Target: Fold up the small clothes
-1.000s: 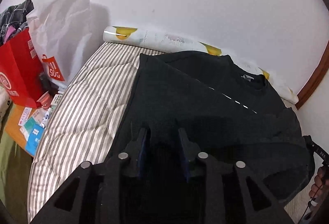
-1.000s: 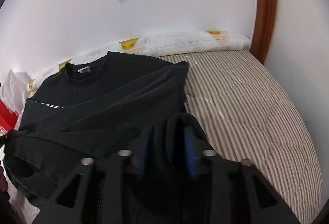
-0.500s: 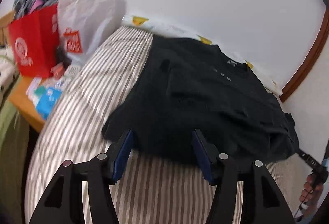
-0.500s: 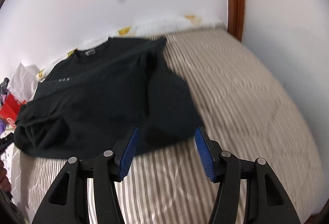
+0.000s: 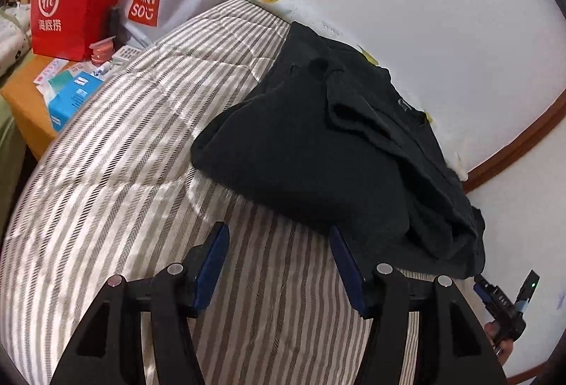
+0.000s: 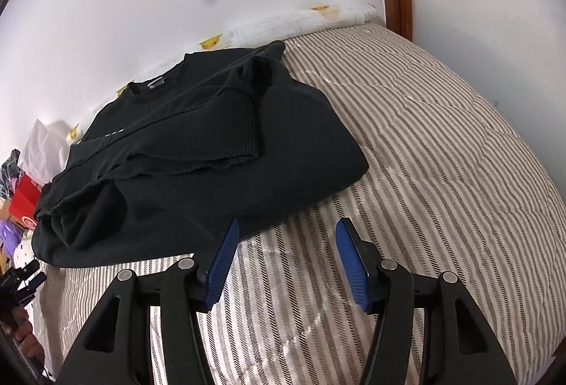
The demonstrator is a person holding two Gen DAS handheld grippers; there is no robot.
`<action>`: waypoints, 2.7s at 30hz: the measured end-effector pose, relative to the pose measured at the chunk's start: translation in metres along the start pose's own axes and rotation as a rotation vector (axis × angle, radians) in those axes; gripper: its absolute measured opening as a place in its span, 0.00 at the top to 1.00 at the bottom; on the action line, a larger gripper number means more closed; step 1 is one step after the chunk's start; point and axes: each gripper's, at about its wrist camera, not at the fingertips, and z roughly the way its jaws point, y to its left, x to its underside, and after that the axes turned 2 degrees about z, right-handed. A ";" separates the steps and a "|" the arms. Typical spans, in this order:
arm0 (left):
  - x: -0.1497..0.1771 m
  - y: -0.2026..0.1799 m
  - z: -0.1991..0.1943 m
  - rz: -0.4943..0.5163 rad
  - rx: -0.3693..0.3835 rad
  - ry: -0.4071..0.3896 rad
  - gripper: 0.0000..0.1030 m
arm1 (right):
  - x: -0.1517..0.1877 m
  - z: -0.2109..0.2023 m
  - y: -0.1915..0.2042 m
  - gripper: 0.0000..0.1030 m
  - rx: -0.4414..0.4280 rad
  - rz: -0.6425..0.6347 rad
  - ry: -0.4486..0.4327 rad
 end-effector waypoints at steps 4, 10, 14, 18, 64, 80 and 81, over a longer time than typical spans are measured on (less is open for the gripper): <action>-0.010 0.005 0.007 -0.039 0.050 0.008 0.45 | -0.008 0.002 -0.006 0.45 -0.002 0.025 -0.010; -0.024 0.008 0.018 -0.074 0.078 0.012 0.44 | -0.025 0.016 -0.007 0.45 -0.016 0.074 -0.010; -0.032 0.001 0.025 -0.047 0.035 0.010 0.44 | -0.026 0.032 -0.008 0.45 -0.021 0.101 0.015; -0.035 -0.012 0.030 0.036 -0.047 0.007 0.44 | -0.027 0.045 -0.010 0.43 -0.020 0.133 0.029; 0.095 -0.009 -0.078 0.244 -0.132 0.005 0.85 | 0.062 -0.090 -0.016 0.75 0.067 -0.008 -0.039; 0.113 -0.057 -0.106 0.400 -0.005 -0.014 0.73 | 0.072 -0.083 0.029 0.77 -0.033 -0.159 -0.017; 0.110 -0.058 -0.101 0.391 -0.010 -0.001 0.73 | 0.072 -0.076 0.029 0.78 -0.016 -0.157 -0.001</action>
